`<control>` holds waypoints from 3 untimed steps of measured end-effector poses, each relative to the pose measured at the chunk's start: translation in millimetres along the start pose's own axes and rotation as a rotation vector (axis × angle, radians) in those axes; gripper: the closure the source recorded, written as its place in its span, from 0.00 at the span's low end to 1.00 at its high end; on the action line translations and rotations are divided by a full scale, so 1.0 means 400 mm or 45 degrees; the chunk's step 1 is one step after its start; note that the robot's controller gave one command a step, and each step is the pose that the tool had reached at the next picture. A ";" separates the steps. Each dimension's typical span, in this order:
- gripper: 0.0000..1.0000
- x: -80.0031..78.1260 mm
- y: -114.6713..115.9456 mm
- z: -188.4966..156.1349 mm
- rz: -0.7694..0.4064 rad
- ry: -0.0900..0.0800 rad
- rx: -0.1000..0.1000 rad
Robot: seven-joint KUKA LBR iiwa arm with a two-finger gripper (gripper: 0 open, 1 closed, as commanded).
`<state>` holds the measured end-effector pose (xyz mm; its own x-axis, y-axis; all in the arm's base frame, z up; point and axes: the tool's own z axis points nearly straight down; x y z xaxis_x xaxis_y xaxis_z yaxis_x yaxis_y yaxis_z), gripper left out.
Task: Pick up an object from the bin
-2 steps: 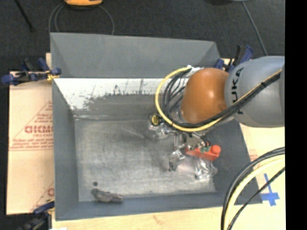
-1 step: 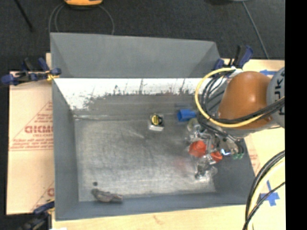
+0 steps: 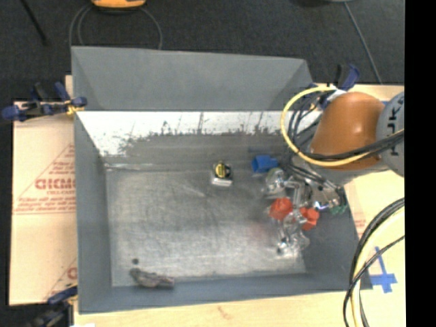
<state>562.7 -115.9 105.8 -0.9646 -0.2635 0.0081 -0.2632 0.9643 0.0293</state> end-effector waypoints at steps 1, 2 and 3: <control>0.00 -0.010 -0.004 0.007 -0.051 0.004 -0.012; 0.00 -0.012 -0.001 0.007 -0.117 0.002 -0.015; 0.00 -0.038 -0.023 0.022 0.048 0.009 -0.025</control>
Offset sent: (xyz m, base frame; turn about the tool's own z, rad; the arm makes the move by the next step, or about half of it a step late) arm 0.0313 -0.0425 -0.0307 -0.1291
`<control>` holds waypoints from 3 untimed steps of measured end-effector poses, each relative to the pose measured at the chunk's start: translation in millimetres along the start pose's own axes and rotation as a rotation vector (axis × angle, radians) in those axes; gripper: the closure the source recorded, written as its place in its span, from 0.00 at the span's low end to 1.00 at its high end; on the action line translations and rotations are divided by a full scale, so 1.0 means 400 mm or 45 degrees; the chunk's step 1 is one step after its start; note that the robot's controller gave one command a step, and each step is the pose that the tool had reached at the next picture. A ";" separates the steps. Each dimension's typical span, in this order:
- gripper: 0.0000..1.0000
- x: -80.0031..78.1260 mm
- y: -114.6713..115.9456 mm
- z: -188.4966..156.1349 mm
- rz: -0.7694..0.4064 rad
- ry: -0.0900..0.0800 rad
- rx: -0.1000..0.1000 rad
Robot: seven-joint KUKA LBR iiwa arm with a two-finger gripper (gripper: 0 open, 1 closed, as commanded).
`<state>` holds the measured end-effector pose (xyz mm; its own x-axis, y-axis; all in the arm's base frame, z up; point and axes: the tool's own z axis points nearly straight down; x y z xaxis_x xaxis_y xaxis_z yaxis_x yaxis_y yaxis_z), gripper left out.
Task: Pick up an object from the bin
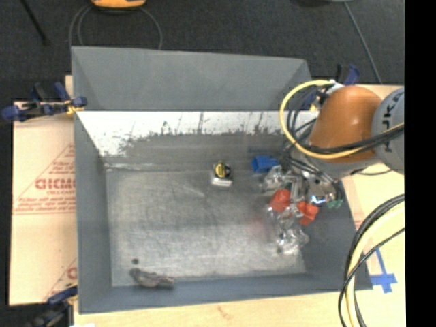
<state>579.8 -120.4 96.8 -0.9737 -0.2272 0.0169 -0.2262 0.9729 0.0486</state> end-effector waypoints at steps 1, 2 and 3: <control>0.00 0.000 0.000 0.000 -0.025 0.004 -0.003; 1.00 0.000 0.000 0.000 -0.024 0.004 -0.004; 1.00 0.003 0.083 -0.124 0.460 -0.043 0.056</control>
Offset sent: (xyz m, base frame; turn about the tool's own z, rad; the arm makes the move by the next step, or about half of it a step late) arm -0.0322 -0.0149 0.0052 -0.2489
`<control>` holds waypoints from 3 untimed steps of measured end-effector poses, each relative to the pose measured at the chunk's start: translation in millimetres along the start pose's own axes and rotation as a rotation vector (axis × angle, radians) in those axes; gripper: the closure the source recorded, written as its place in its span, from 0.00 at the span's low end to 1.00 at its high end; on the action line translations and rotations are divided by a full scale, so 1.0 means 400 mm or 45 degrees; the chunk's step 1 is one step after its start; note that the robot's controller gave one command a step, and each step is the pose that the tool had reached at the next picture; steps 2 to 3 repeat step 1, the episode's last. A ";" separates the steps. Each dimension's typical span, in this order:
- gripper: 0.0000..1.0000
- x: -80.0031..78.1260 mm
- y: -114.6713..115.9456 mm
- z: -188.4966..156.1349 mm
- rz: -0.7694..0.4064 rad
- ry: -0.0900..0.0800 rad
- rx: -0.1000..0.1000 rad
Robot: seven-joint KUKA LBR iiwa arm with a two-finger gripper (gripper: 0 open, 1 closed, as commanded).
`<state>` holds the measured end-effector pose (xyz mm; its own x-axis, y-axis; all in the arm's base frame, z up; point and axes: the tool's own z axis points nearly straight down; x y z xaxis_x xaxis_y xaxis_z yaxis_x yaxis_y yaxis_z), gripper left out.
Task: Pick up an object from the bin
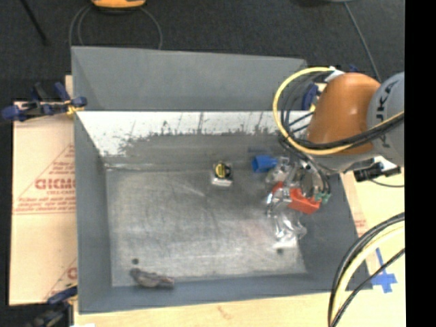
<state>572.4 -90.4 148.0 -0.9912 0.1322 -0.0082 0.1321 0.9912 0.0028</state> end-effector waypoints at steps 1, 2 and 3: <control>1.00 -0.013 0.062 -0.275 -0.552 -0.001 0.003; 1.00 -0.013 0.062 -0.275 -0.552 -0.001 0.003; 1.00 -0.013 0.062 -0.275 -0.552 -0.001 0.003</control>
Offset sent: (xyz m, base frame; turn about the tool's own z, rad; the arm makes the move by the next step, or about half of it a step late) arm 0.0055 0.0244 0.1076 -0.4344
